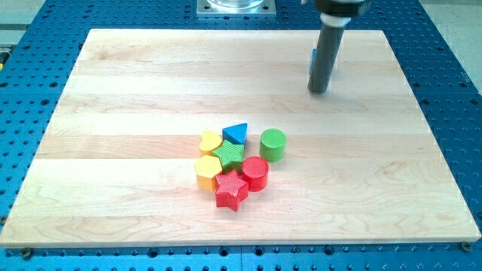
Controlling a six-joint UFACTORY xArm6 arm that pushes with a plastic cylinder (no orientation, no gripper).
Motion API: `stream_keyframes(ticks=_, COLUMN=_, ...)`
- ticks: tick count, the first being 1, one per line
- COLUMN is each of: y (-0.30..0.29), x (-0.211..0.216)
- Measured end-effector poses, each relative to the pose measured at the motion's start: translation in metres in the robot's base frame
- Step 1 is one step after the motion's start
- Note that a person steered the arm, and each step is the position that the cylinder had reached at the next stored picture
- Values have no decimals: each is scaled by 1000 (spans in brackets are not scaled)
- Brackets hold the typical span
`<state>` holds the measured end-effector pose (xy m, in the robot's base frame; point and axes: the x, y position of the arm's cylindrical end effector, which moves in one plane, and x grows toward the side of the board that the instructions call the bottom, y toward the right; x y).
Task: Move the green circle slightly to the top
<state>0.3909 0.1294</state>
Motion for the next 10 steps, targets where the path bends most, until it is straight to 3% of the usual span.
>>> stream_keyframes(ticks=1, y=21, x=117)
stream_keyframes(ticks=2, y=-13, x=164)
stream_keyframes(ticks=3, y=-74, x=140)
stream_keyframes(ticks=4, y=-92, x=105)
stream_keyframes(ticks=5, y=-92, x=110)
stream_keyframes(ticks=7, y=-106, x=1)
stream_keyframes(ticks=8, y=-106, x=3)
stream_keyframes(ticks=9, y=-102, x=37)
stream_keyframes(ticks=10, y=-78, x=13)
